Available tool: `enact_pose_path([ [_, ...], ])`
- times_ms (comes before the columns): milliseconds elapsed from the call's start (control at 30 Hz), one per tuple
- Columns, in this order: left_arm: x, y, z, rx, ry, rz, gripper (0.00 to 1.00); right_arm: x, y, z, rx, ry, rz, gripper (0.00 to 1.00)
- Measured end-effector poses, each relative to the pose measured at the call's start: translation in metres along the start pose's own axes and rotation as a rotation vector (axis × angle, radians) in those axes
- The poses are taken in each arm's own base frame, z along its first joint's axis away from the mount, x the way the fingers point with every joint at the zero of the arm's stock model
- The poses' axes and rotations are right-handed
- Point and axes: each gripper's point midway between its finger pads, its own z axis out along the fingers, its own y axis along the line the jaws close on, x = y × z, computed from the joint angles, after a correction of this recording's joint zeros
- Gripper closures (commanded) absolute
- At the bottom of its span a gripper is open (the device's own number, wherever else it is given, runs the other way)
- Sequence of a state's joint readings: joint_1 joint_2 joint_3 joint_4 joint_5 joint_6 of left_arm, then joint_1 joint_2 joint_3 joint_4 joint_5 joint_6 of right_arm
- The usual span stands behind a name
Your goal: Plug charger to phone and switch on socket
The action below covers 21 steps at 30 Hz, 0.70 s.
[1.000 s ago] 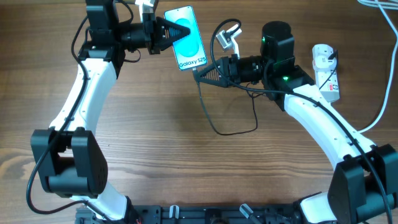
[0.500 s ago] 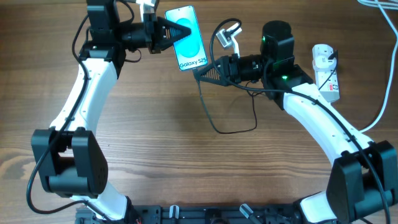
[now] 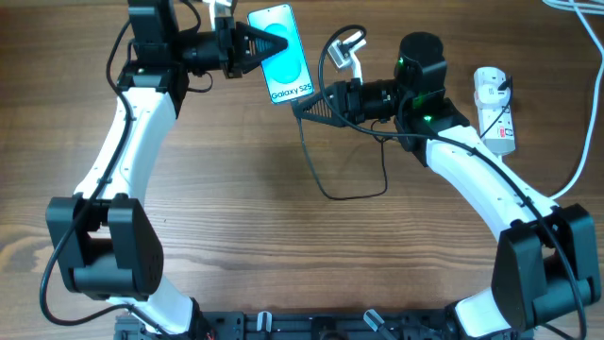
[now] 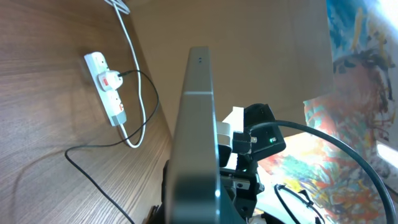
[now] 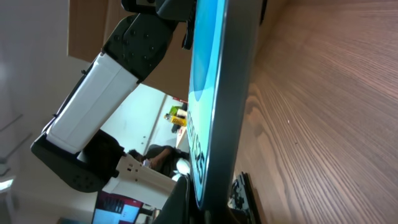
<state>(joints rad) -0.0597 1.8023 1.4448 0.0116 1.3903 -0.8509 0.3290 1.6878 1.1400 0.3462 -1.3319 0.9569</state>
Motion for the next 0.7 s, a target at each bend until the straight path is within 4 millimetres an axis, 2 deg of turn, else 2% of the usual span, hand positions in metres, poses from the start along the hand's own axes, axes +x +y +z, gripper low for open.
enact_pose_path([
  [367, 0.0002, 0.0006, 0.0001, -0.002, 0.0, 0.002, 0.96, 0.0028, -0.0037, -0.0009, 0.004, 0.009, 0.03, 0.92],
  [500, 0.0026, 0.0, 0.0027, 0.003, 0.01, 0.021, 0.96, 0.0037, -0.0076, -0.002, 0.016, 0.007, 0.036, 0.83],
  [700, 0.0068, -0.0019, 0.0062, 0.014, 0.03, 0.019, 0.96, 0.0011, -0.0074, -0.0034, 0.02, -0.001, 0.027, 0.79],
])
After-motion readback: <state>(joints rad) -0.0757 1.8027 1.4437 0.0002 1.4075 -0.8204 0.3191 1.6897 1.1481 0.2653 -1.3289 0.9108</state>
